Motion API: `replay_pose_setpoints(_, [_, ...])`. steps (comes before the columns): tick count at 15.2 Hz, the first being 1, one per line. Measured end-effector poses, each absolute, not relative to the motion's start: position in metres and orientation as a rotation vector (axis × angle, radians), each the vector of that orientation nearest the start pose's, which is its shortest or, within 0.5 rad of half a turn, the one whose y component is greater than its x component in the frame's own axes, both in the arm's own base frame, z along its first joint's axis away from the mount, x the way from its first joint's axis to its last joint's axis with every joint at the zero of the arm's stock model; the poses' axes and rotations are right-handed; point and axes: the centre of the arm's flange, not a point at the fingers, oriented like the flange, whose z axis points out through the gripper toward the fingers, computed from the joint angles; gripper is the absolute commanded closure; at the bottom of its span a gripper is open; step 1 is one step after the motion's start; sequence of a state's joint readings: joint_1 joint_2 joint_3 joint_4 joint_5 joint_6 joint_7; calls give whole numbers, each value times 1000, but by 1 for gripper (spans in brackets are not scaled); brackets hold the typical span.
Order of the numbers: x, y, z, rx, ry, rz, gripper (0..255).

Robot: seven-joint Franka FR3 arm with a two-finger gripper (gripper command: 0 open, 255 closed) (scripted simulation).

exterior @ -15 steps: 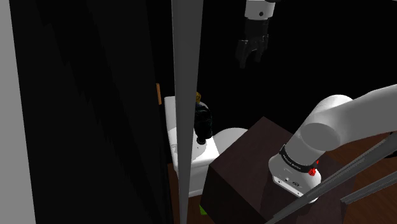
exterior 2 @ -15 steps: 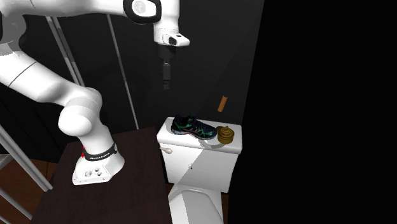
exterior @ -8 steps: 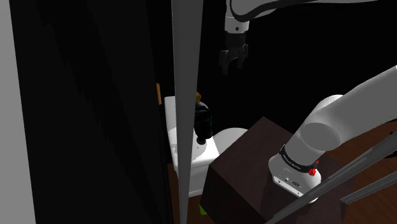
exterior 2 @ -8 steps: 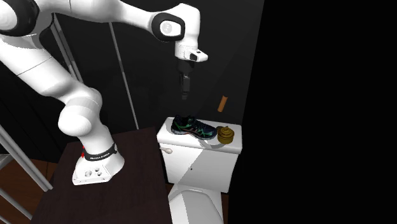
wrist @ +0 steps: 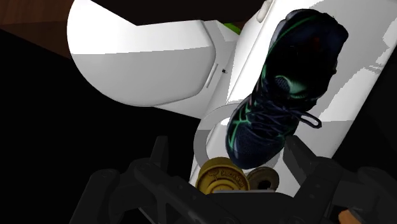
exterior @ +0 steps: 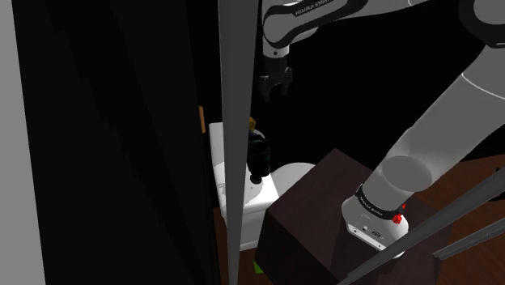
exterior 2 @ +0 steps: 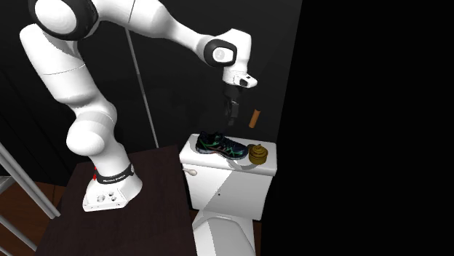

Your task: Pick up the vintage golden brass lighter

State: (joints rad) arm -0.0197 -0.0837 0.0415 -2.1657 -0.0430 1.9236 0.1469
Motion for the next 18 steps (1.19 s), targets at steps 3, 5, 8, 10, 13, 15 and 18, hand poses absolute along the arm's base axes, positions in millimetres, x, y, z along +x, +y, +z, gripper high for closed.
replay_pose_setpoints(3, [535,7,393,-3187,170,256,0])
replay_pose_setpoints(5, [549,9,372,-3189,169,265,0])
replay_pose_setpoints(8, [578,10,346,-3193,169,275,0])
replay_pose_setpoints(10, [599,10,326,-3195,169,282,0])
replay_pose_setpoints(13, [632,10,301,-3198,168,291,0])
replay_pose_setpoints(15, [650,8,280,-3200,168,298,0])
replay_pose_setpoints(18, [666,10,260,-3202,167,305,0])
